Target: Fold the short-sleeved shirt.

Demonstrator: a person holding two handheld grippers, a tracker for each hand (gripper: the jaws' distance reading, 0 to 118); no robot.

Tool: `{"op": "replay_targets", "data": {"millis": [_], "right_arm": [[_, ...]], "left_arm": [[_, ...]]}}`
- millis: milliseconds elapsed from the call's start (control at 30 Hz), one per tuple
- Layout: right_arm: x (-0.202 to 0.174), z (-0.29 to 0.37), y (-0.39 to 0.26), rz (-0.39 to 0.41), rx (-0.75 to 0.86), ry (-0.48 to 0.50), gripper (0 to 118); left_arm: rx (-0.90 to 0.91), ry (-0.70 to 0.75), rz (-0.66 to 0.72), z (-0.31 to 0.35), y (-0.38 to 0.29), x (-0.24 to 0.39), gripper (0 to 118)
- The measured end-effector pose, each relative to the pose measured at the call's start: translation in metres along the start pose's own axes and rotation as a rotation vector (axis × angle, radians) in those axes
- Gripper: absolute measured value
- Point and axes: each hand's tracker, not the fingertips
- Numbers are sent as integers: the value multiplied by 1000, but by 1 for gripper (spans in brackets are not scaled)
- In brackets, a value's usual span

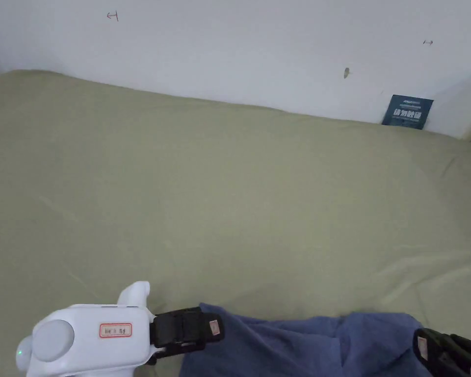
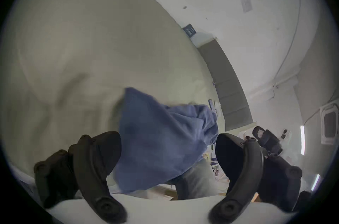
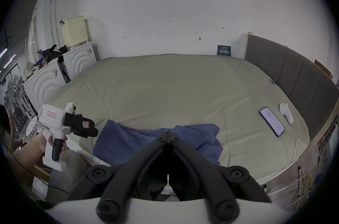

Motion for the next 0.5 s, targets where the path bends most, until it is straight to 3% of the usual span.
{"op": "replay_targets", "data": {"millis": [167, 400, 433, 467, 500], "right_arm": [[0, 1, 1, -1, -1, 11, 0], [5, 0, 2, -10, 2, 8, 0], [5, -1, 1, -13, -1, 7, 0], [5, -2, -1, -16, -4, 8, 0], [5, -2, -2, -17, -6, 11, 0]], "left_arm": [[-111, 100, 101, -19, -6, -6, 108], [-74, 114, 23, -27, -11, 9, 103], [-79, 108, 21, -26, -10, 11, 91], [-97, 90, 24, -26, -8, 12, 40], [-96, 138, 19, -25, -9, 18, 10]]}}
